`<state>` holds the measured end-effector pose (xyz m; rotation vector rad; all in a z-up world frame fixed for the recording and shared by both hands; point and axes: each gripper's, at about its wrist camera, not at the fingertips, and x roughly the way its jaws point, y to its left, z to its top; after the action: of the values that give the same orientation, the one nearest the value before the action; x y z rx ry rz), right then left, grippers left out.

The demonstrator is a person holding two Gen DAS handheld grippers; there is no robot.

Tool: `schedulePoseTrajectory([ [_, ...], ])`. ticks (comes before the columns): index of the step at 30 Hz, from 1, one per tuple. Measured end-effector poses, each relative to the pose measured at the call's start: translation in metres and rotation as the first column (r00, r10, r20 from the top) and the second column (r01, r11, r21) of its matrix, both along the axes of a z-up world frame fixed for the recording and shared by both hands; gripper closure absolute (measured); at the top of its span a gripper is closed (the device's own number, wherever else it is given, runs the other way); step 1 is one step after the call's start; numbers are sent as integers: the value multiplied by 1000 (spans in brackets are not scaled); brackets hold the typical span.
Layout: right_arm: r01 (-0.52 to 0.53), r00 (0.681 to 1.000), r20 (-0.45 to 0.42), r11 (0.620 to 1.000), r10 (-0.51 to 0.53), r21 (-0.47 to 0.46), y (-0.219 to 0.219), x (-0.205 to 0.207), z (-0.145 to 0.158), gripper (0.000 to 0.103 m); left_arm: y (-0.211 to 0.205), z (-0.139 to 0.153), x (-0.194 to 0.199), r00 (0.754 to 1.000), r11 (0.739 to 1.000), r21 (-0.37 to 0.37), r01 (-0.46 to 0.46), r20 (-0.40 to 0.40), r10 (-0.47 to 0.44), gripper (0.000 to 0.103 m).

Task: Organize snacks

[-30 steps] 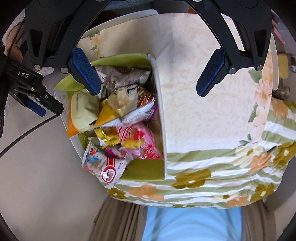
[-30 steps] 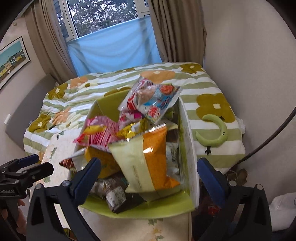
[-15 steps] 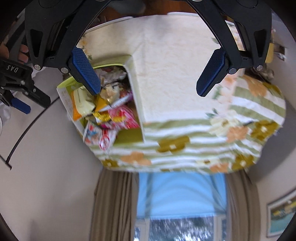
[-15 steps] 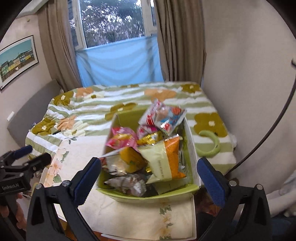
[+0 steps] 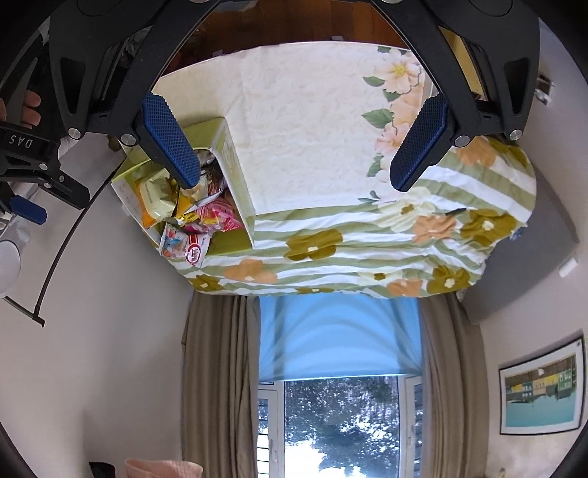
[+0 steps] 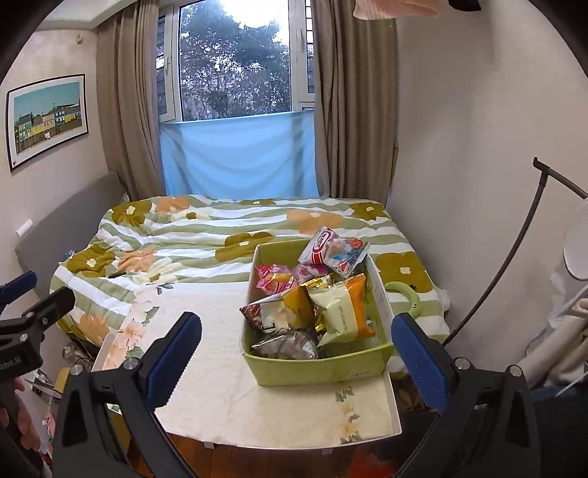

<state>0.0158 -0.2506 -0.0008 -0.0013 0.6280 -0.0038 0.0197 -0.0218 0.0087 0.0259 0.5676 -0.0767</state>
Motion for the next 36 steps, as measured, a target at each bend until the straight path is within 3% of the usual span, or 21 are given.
schedulePoseTrajectory([
  [36,4,1000,-6,1000,-4,7,10,1,-7,0,1,-5,4,1000,1000,-19,11,-14,-11,1],
])
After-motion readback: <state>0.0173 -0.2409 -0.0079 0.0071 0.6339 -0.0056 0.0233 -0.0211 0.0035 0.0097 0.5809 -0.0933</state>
